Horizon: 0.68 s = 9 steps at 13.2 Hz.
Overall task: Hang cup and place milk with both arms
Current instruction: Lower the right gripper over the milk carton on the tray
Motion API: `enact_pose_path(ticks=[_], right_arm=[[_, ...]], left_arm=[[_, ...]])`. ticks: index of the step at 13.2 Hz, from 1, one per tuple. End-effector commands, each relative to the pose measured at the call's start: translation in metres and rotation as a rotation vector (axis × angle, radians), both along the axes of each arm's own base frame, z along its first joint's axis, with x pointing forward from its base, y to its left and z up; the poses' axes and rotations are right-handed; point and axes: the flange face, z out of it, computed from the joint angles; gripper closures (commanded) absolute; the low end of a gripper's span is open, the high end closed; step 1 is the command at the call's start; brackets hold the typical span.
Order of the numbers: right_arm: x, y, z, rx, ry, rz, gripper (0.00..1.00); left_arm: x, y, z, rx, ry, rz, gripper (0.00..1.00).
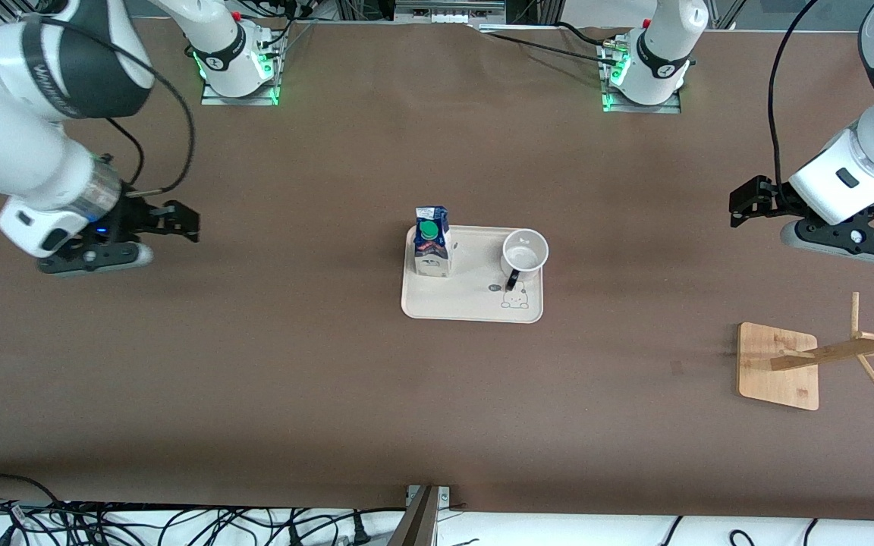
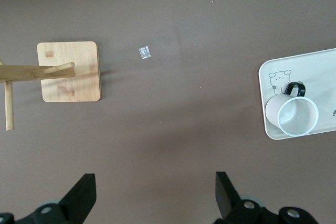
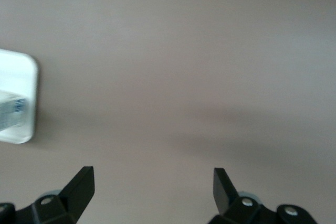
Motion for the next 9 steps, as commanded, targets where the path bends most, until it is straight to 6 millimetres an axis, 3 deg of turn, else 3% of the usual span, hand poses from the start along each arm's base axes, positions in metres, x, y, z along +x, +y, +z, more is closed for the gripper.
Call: enact_pose_path(ticks=[1,4,6,9], right_arm=[[-0.012,0.082,0.002,0.088,0.018,-0.092,0.0],[-0.027,0.196,-0.011,0.106,0.002,-0.192,0.0],[-0.037,0.244,-0.026,0.105,0.006,-0.248,0.0],[-0.056,0.296,-0.062,0.07,-0.035,-0.268,0.0]], left_arm=[[0.002,-0.001,0.006,-0.015,0.006,-0.01,0.0],[0.002,-0.001,0.006,-0.015,0.006,-0.008,0.0],[0.002,-0.001,0.006,-0.015,0.006,-0.01,0.0],[0.002,-0.002,0.006,-0.017,0.007,-0.01,0.0]])
